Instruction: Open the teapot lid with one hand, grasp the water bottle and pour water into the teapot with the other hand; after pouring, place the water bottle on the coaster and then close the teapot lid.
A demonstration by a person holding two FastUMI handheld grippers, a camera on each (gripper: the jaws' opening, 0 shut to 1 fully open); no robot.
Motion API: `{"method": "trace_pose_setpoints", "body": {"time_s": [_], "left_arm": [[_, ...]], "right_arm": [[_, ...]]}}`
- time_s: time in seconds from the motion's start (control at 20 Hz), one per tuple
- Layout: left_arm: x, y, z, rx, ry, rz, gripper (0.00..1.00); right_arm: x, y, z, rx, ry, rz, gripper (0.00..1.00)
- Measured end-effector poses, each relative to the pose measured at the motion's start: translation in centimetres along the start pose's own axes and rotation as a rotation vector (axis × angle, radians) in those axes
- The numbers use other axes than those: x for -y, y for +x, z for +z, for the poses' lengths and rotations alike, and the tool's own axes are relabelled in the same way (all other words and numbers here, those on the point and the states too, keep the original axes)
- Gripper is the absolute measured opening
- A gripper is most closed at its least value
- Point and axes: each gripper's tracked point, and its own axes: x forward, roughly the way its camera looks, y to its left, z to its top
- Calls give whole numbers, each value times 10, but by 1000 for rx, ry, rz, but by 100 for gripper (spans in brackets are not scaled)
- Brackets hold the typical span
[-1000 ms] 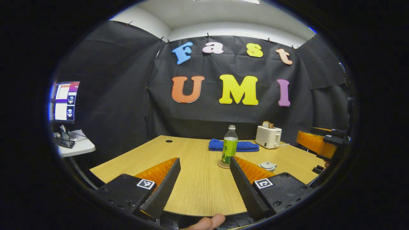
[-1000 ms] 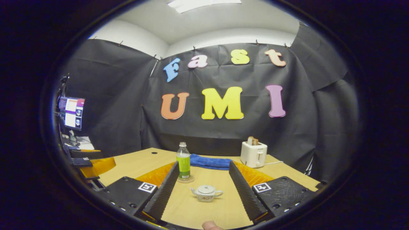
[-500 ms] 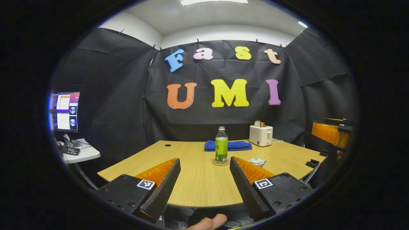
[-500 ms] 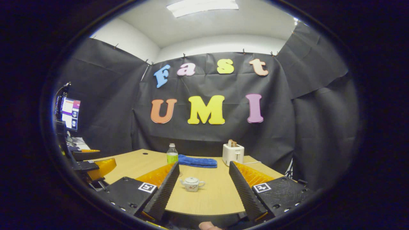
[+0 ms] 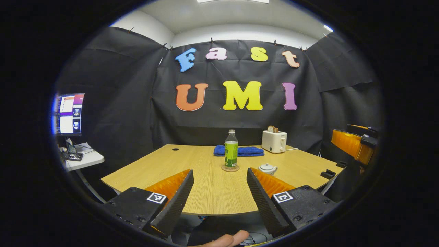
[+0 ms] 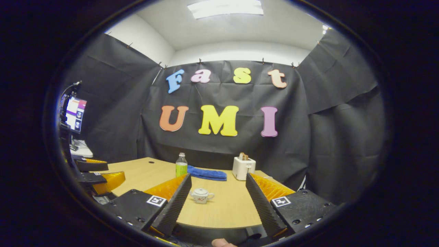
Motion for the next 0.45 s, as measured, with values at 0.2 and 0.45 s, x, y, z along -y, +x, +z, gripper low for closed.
{"method": "trace_pose_setpoints", "body": {"time_s": [0.2, 0.45], "left_arm": [[0, 0, -8, -28, -12, -2, 97], [2, 0, -2, -16, 4, 4, 97]], "right_arm": [[1, 4, -17, -51, 23, 10, 95], [8, 8, -22, -66, 46, 8, 97]]}}
